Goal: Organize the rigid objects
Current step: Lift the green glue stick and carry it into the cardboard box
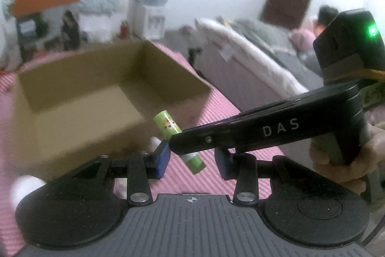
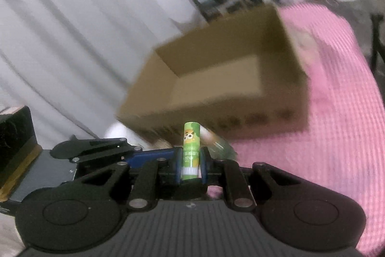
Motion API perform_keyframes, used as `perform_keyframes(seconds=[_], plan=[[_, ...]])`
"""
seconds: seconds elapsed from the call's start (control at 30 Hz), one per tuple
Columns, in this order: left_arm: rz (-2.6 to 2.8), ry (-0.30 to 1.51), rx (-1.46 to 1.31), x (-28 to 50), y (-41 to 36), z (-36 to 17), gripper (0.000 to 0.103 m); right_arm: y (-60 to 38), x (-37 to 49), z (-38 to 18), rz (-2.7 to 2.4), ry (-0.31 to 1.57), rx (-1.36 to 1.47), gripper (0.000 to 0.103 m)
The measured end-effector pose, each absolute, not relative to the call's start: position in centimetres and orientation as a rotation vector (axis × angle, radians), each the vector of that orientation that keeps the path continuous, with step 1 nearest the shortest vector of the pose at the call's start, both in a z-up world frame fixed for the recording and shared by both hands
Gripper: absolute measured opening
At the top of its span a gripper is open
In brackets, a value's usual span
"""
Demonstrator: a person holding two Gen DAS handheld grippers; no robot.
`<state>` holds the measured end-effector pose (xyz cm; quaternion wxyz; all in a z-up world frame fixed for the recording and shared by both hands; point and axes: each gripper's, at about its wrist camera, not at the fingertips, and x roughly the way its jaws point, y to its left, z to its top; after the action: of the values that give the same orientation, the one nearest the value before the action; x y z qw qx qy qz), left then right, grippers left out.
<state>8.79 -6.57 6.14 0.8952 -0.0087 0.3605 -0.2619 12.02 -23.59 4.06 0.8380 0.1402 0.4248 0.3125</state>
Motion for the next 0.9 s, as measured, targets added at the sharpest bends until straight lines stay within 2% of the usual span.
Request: perform_keyframes(seconds=[0.17,0.33,0.6,0.9], plan=[[-0.453,0.707,-0.02,11.1,-3.1,8.5,0.039,-19.0,14.7,7.9,0.764,0.85,0.29,0.016],[-0.383,0.771,-0.045,16.5,-0.3,8.0,0.039,-13.9,20.1,8.8,0.827,0.903,0.311,0.016],[-0.284,0.885,-0.031,23.5,2.1,4.7,0.04,-10.1,30.2,4.0,0.805,1.126,0.406,0.016],[-0.212,0.851,-0.028,23.3,3.9,5.0,0.042,-7.1,36.0,-1.9,0.741,1.281,0.407,0.016]])
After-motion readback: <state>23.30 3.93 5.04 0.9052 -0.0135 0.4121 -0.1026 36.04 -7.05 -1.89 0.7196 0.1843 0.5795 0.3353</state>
